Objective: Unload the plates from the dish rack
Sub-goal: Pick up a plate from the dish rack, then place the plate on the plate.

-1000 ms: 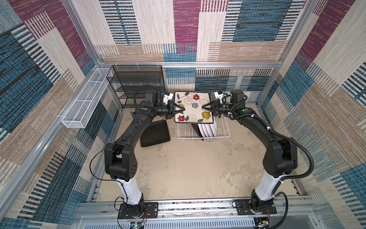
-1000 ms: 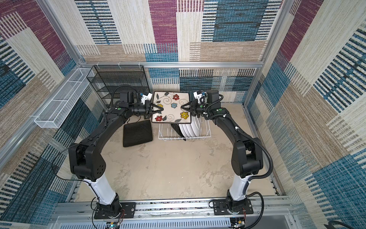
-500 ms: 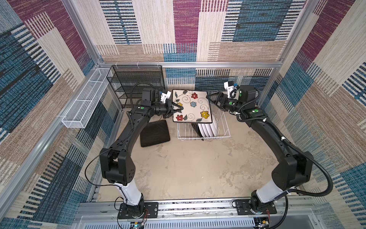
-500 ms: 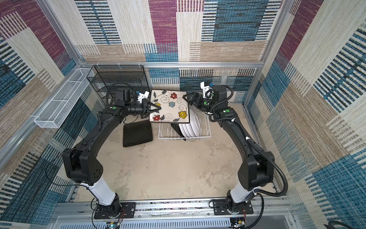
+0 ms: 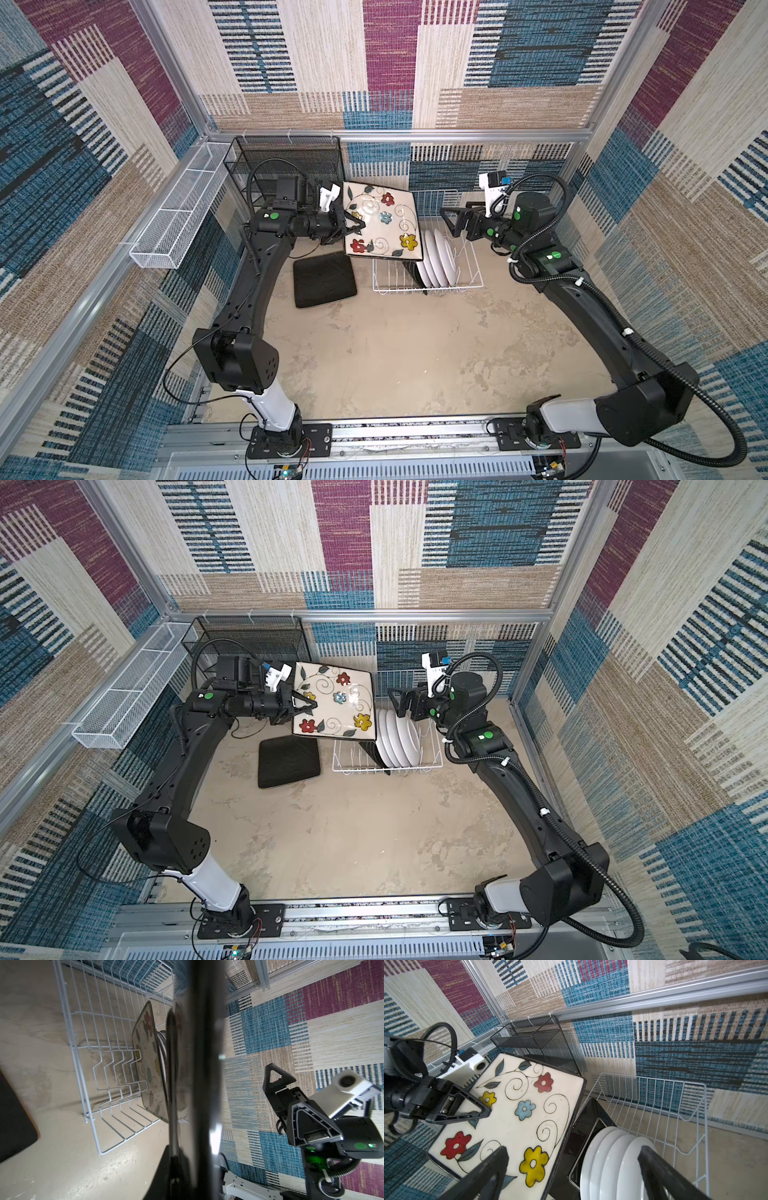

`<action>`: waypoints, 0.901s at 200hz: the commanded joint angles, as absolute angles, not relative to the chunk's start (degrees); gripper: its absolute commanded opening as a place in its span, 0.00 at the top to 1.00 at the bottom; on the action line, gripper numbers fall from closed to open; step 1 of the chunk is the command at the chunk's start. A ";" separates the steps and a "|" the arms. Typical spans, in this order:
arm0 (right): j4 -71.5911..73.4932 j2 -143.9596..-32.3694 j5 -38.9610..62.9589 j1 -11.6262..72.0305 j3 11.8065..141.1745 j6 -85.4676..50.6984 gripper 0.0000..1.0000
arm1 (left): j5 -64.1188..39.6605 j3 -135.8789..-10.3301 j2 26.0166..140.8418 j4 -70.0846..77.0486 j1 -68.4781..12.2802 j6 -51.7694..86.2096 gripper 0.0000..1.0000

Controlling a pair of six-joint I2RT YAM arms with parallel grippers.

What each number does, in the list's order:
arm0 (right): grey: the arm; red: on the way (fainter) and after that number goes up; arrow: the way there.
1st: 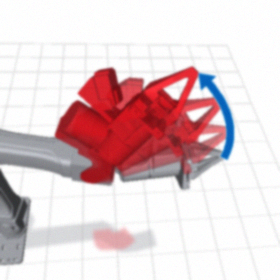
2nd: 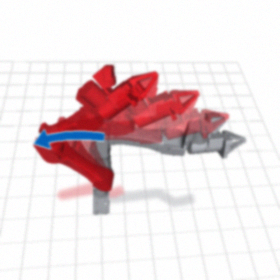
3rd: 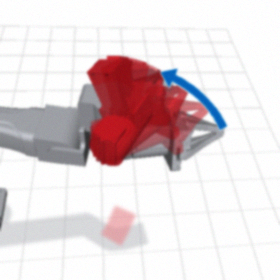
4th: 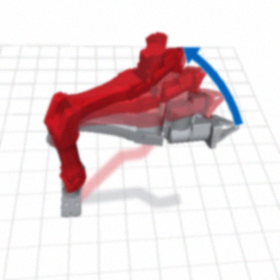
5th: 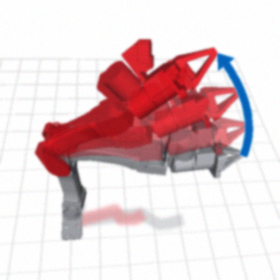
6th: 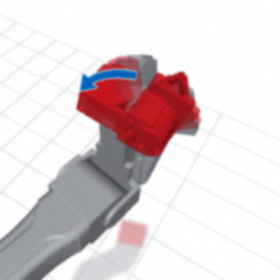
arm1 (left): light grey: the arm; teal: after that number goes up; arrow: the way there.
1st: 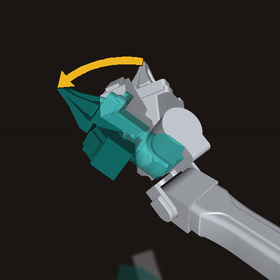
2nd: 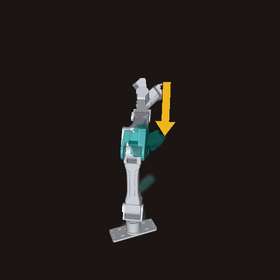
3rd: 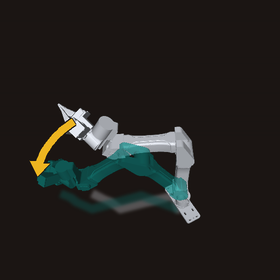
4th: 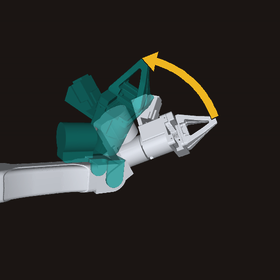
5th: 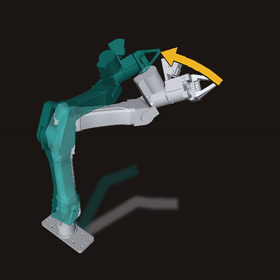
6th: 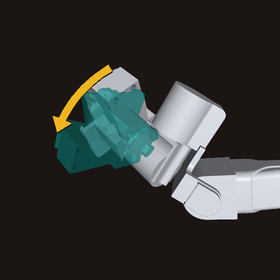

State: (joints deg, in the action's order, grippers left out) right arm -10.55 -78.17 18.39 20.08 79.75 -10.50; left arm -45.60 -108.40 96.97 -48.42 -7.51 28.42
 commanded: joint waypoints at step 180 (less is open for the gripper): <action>-10.17 -82.16 21.71 31.63 79.85 4.52 0.00 | -47.89 -94.41 89.20 -48.00 11.04 19.57 1.00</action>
